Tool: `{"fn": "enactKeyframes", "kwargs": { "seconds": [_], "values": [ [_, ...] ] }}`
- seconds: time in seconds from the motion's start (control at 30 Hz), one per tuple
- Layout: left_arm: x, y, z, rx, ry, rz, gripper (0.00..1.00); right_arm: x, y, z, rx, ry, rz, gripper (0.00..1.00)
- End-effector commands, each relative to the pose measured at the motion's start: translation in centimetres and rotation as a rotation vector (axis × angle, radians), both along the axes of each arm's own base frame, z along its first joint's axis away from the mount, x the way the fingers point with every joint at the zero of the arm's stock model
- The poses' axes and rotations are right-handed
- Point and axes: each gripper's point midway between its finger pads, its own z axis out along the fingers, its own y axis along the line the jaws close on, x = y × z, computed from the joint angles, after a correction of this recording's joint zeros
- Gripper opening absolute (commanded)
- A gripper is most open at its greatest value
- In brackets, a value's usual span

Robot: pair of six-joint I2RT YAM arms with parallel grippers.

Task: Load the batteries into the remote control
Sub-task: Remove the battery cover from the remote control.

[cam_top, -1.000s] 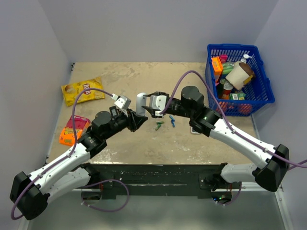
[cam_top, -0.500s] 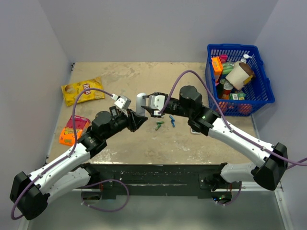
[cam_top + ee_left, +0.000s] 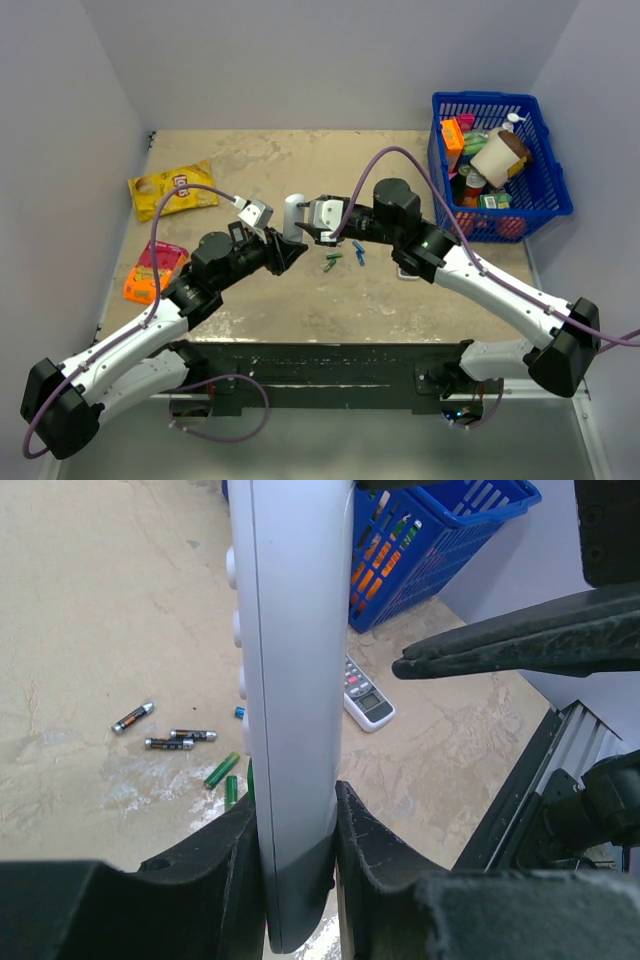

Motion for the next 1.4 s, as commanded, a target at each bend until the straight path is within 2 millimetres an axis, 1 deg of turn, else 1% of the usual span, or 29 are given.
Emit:
{"fn": "enactKeyframes", "kwargs": {
  "seconds": [0.0,0.17,0.27,0.3,0.37,0.4,0.43,0.47,0.53,0.57,0.63,0.67,0.7,0.87,1.0,1.17,1.2,1.33,1.37],
  "values": [
    [-0.2,-0.5,5.2,-0.089,-0.122,-0.027,0.0,0.2,0.1,0.8,0.011,-0.007,-0.007,0.41],
    [-0.3,-0.5,5.3,-0.09,-0.132,-0.036,0.0,0.7,0.0,1.3,0.028,-0.014,-0.036,0.42],
    [-0.4,-0.5,5.5,-0.091,-0.138,-0.041,0.0,0.6,0.2,1.0,0.016,-0.006,-0.025,0.42],
    [-0.4,-0.5,5.6,-0.094,-0.144,-0.041,0.0,0.4,0.4,0.5,-0.001,0.007,-0.009,0.41],
    [-0.4,-0.5,5.6,-0.093,-0.146,-0.04,0.0,0.3,0.7,0.7,-0.001,0.004,0.007,0.4],
    [-0.4,-0.6,5.7,-0.094,-0.149,-0.041,0.0,0.0,0.7,-0.2,-0.03,0.029,0.019,0.38],
    [-0.3,-0.6,5.8,-0.095,-0.153,-0.041,0.0,-0.2,0.8,-0.5,-0.041,0.037,0.03,0.38],
    [-0.3,-0.6,5.9,-0.096,-0.159,-0.04,0.0,-0.3,0.8,-0.4,-0.046,0.038,0.038,0.37],
    [-0.1,-0.5,6.1,-0.089,-0.174,-0.034,0.0,-0.6,0.9,-1.2,-0.075,0.067,0.055,0.34],
    [0.0,-0.5,6.2,-0.084,-0.181,-0.031,0.0,-0.8,1.0,-1.1,-0.079,0.066,0.062,0.33],
    [0.4,-0.4,6.5,-0.076,-0.198,-0.016,0.0,-1.0,1.0,-1.9,-0.103,0.087,0.07,0.31],
    [0.5,-0.3,6.5,-0.073,-0.201,-0.008,0.0,-1.0,1.0,-1.8,-0.107,0.082,0.072,0.28],
    [0.8,-0.1,6.5,-0.069,-0.205,0.012,0.0,-1.1,0.9,-2.3,-0.126,0.094,0.073,0.27],
    [1.4,0.8,6.8,-0.077,-0.205,0.078,0.0,-1.2,0.5,-3.1,-0.157,0.106,0.065,0.22],
    [1.7,1.3,6.5,-0.072,-0.189,0.112,0.0,-1.3,0.3,-3.6,-0.169,0.109,0.058,0.19],
    [2.3,2.2,6.1,-0.065,-0.169,0.174,0.0,-1.2,0.1,-3.7,-0.171,0.106,0.048,0.14],
    [2.3,2.3,5.9,-0.054,-0.167,0.174,0.0,-1.2,0.0,-3.4,-0.165,0.1,0.047,0.13],
    [2.1,2.1,5.6,-0.055,-0.167,0.16,0.0,-1.3,0.1,-3.3,-0.157,0.097,0.05,0.14],
    [1.9,1.8,5.5,-0.058,-0.173,0.138,0.0,-1.1,0.2,-2.9,-0.144,0.088,0.045,0.15]
  ]
}}
